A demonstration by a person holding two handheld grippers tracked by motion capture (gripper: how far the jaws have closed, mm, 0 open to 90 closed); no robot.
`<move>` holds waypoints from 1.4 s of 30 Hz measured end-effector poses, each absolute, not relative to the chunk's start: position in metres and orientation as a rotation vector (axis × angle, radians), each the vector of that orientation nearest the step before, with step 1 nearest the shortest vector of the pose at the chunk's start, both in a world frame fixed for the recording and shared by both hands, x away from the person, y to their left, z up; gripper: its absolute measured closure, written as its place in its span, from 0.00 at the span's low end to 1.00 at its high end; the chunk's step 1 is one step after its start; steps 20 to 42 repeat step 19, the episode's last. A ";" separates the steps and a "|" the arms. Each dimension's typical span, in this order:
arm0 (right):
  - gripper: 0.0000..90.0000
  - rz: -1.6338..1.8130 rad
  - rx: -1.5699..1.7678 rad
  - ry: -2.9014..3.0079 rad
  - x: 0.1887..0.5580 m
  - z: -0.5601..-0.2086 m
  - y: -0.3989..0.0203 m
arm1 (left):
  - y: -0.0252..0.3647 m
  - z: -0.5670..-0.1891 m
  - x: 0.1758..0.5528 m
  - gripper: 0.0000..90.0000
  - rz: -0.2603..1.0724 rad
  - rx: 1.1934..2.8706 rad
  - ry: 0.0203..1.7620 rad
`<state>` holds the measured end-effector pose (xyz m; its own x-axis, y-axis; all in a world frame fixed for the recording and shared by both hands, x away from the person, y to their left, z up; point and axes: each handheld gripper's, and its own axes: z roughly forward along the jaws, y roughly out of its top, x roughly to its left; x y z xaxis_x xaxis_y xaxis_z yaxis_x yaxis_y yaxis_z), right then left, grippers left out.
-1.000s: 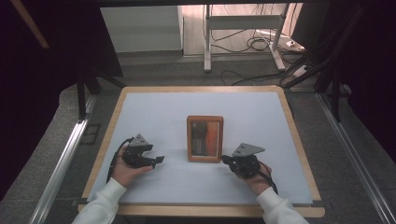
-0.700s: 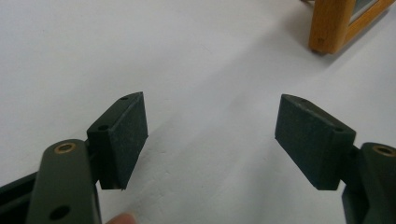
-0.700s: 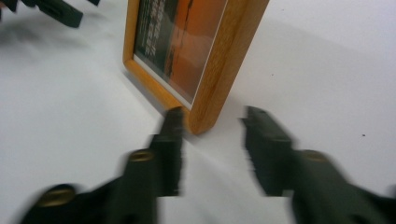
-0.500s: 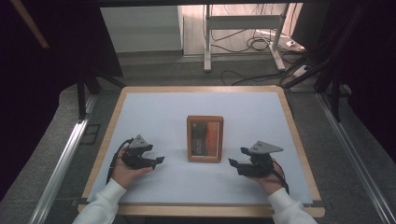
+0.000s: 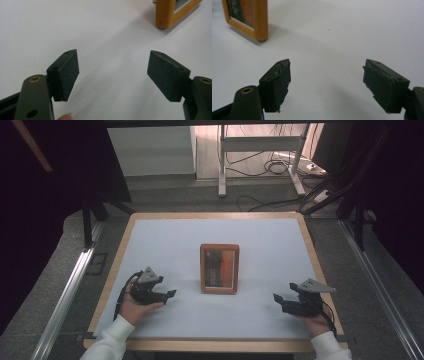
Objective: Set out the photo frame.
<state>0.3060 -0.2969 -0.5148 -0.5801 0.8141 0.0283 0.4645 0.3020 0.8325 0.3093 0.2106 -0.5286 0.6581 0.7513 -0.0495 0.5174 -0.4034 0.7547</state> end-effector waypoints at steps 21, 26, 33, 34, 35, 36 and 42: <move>0.22 1.168 1.114 2.156 0.309 -0.517 -0.295 | 0.214 -0.528 0.306 0.28 0.396 2.085 0.973; 0.22 1.168 1.114 2.156 0.309 -0.517 -0.295 | 0.214 -0.528 0.306 0.28 0.396 2.085 0.973; 0.22 1.168 1.114 2.156 0.309 -0.517 -0.295 | 0.214 -0.528 0.306 0.28 0.396 2.085 0.973; 0.22 1.168 1.114 2.156 0.309 -0.517 -0.295 | 0.214 -0.528 0.306 0.28 0.396 2.085 0.973; 0.22 1.168 1.114 2.156 0.309 -0.517 -0.295 | 0.214 -0.528 0.306 0.28 0.396 2.085 0.973; 0.22 1.168 1.114 2.156 0.309 -0.517 -0.295 | 0.214 -0.528 0.306 0.28 0.396 2.085 0.973; 0.22 1.168 1.114 2.156 0.309 -0.517 -0.295 | 0.214 -0.528 0.306 0.28 0.396 2.085 0.973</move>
